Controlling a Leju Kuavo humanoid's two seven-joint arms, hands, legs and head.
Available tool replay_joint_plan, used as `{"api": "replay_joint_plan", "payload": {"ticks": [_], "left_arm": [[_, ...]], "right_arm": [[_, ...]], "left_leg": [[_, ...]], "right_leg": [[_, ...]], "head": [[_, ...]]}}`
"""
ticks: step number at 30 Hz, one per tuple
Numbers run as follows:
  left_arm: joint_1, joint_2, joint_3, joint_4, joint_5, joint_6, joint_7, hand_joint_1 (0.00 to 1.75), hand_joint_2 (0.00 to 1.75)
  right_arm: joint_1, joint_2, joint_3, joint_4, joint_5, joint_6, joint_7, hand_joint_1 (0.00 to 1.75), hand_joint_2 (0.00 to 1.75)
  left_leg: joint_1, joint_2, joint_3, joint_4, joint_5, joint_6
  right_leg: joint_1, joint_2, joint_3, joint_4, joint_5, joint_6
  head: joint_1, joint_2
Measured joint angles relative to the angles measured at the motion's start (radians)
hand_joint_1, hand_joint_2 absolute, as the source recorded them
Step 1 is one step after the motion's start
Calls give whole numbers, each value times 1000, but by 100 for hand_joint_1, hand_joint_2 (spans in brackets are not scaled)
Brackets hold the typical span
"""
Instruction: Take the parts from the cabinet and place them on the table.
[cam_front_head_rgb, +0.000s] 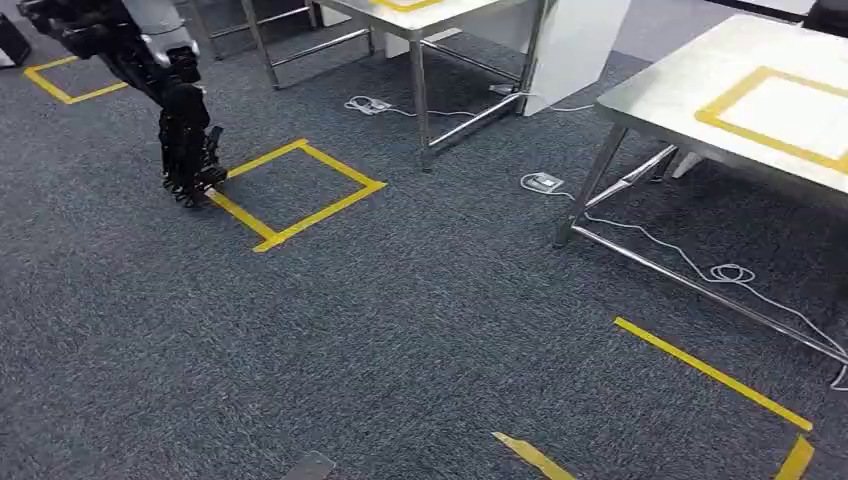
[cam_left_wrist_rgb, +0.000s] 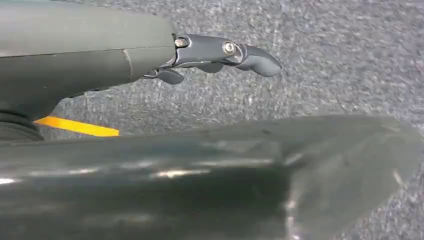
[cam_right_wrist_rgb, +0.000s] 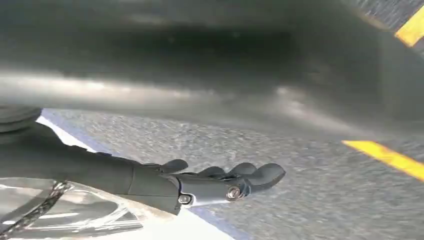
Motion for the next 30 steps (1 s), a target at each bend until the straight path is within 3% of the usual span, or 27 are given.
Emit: {"api": "replay_joint_plan", "payload": {"ticks": [1,2,3,4,5,6,7,8,9,10,13,14,15,16,18,19,20,21,22,23,24,25,27,28,29,30], "left_arm": [[-3,-1,0,0,-1,0,0,0,0],[-5,-2,0,0,-2,0,0,0,0],[-5,-3,-1,0,-3,0,0,0,0],[-4,-3,0,0,-3,0,0,0,0],[-2,-3,0,0,-3,0,0,0,0],[-2,-3,0,0,-3,0,0,0,0],[-3,-3,-1,0,-3,0,0,0,0],[-4,-4,-1,0,-3,0,0,0,0],[-5,-4,-1,0,-3,0,0,0,0],[-8,-4,-1,0,-3,0,0,0,0],[-3,-4,-1,0,-3,-3,0,0,0],[-3,-2,-1,0,-3,-3,1,0,0],[-2,-3,-1,0,-3,-3,2,0,0],[-4,-3,-1,0,-3,-3,3,0,0],[-6,-3,-2,0,-3,-3,3,0,0],[-6,-3,-2,0,-3,-3,3,0,0],[-3,-3,-2,0,-3,-3,3,0,0],[-2,-3,-2,0,-3,-3,4,0,0],[-2,-3,-2,0,-3,-3,5,0,0],[-2,-3,-2,0,-3,-3,5,0,0],[-3,-3,-2,0,-3,-3,6,0,0],[-6,-3,-2,0,-3,-3,6,0,0],[-6,-4,-3,0,-3,-3,6,0,0],[-3,-4,-2,0,-3,-3,7,0,0],[-2,-3,-2,0,-3,-3,10,0,0],[-1,-5,-2,0,-3,-3,11,0,0]], "right_arm": [[2,0,0,0,0,0,0,0,0],[7,0,1,1,0,0,2,0,0],[10,0,0,1,0,0,2,0,0],[12,0,0,1,0,0,2,0,0],[13,-1,0,1,0,0,2,0,0],[13,-2,0,1,0,0,4,0,0],[12,-2,0,1,0,0,3,0,0],[12,-2,0,1,0,0,3,0,0],[11,-2,0,1,0,0,3,0,0],[12,-2,0,1,-1,0,4,0,0],[8,-2,-1,1,-1,-1,8,0,0],[7,2,-1,1,0,-1,9,0,0],[6,1,-1,1,0,-1,9,0,0],[8,1,-1,1,0,-2,9,0,0],[15,-1,-1,1,0,-3,10,0,0],[16,-1,-1,1,0,-3,11,0,0],[16,-1,-1,1,0,-3,11,0,0],[14,-1,-1,1,1,-3,11,0,0],[13,-1,-1,1,2,-3,11,0,0],[11,-1,-1,1,3,-3,10,0,0],[11,-1,-1,1,3,-3,10,0,0],[11,-1,-1,1,3,-3,10,0,0],[8,-1,-1,1,3,-3,10,0,0],[5,-1,-1,1,4,-3,10,0,0],[3,-1,-1,1,5,-3,10,0,0],[1,-1,-1,1,5,-2,10,0,0]], "left_leg": [[0,-11,-3,0,1,4],[-3,-26,-4,0,2,7],[-6,-41,-5,0,2,7],[-7,-54,-4,1,2,8],[-9,-69,-3,1,1,8],[-9,-84,-1,2,1,8],[-9,-100,1,3,1,8],[-9,-115,2,5,-1,5],[-8,-125,1,7,-2,3],[-11,-140,-7,17,-4,-4],[-3,-170,-16,8,7,-24],[-2,-170,-16,12,1,-27],[-8,-109,-26,40,-21,-31],[-6,-66,-54,102,-58,-37],[2,-35,-128,263,-132,-48],[6,-31,-156,323,-150,-51],[8,-30,-158,329,-141,-53],[9,-27,-136,290,-111,-54],[9,-21,-95,210,-67,-51],[7,-2,-41,110,-23,-46],[1,48,0,32,-3,-37],[-14,76,12,10,-23,-31],[-12,50,7,10,-22,-25],[-15,39,5,10,-24,-21],[-11,23,11,-1,-15,-10],[-6,13,13,-6,-10,-5]], "right_leg": [[0,28,-32,70,-37,-1],[0,42,-80,168,-78,-2],[1,47,-125,251,-104,-2],[2,48,-154,293,-106,-4],[4,48,-161,285,-80,-6],[5,50,-147,235,-36,-9],[5,57,-114,148,20,-12],[4,85,-77,52,72,-15],[0,138,-55,11,66,-19],[-3,147,-48,-17,61,-20],[6,117,-39,-11,64,-36],[-5,98,-36,-20,71,-47],[-3,87,-33,-23,72,-51],[-2,71,-32,-24,71,-58],[2,35,-30,-24,67,-61],[3,18,-30,-23,65,-61],[3,2,-28,-23,64,-60],[3,-12,-26,-23,61,-58],[3,-25,-21,-23,58,-56],[3,-38,-15,-23,55,-53],[4,-47,-9,-24,51,-47],[11,-57,-18,-21,43,-36],[11,-80,-9,-26,38,-27],[10,-90,10,-31,39,-23],[10,-100,14,-32,36,-16],[6,-37,0,-15,18,-11]], "head": [[3,0],[5,0],[5,0],[5,0],[5,0],[5,0],[5,0],[5,0],[5,0],[3,0],[3,0],[4,0],[0,0],[-11,0],[-9,0],[-9,0],[-9,0],[-10,0],[-10,0],[-10,0],[-10,0],[-9,0],[-7,0],[-8,0],[-9,0],[-4,0]]}}
